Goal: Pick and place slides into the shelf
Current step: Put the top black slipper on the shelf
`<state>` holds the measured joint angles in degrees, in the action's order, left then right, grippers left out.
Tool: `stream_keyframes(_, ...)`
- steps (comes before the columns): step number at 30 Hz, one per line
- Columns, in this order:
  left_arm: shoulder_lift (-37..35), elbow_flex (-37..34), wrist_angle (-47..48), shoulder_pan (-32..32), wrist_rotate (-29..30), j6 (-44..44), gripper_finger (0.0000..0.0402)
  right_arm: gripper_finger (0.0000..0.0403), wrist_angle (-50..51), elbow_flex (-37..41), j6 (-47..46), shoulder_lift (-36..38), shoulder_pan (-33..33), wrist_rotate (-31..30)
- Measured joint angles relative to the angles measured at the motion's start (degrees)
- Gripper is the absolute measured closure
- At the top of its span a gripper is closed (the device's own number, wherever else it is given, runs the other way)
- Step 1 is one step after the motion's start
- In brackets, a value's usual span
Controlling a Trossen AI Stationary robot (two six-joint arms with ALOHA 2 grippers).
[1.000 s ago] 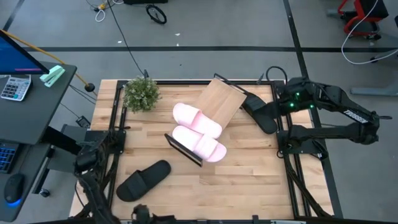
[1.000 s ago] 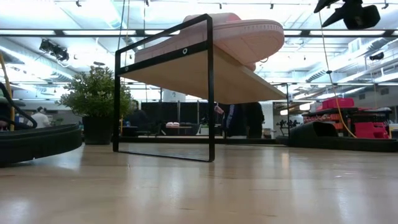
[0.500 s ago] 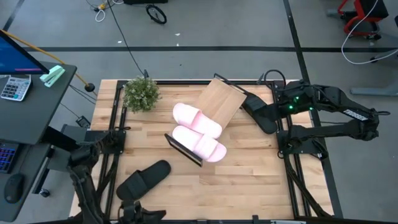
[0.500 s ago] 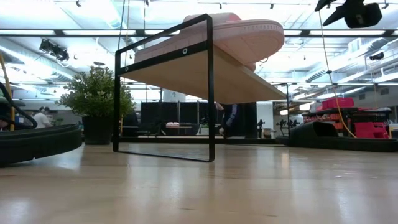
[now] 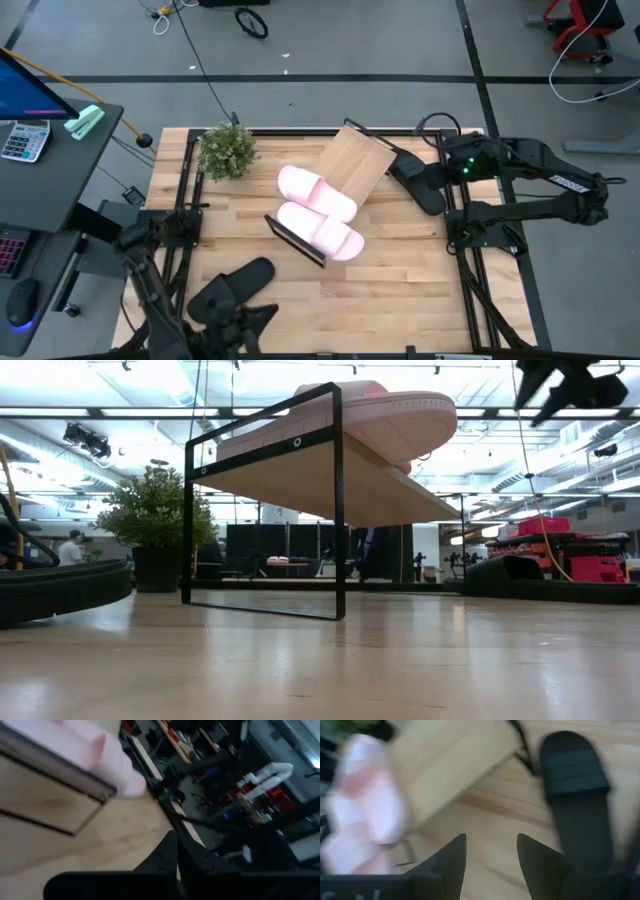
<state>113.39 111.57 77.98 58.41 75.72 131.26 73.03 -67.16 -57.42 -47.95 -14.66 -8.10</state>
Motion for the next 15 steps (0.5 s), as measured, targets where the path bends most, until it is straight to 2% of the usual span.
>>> stream_keyframes(6, -3.0, 0.0, 3.3, -3.4, -0.5, -5.1, 0.0374, 0.0222, 2.1, 0.0, 2.1, -1.3, -3.3, -0.8)
stream_keyframes(15, -6.2, 0.0, 6.7, -7.7, -4.7, -10.5, 0.0352, 0.0222, 1.9, 0.0, 8.6, -4.4, -12.7, -0.1)
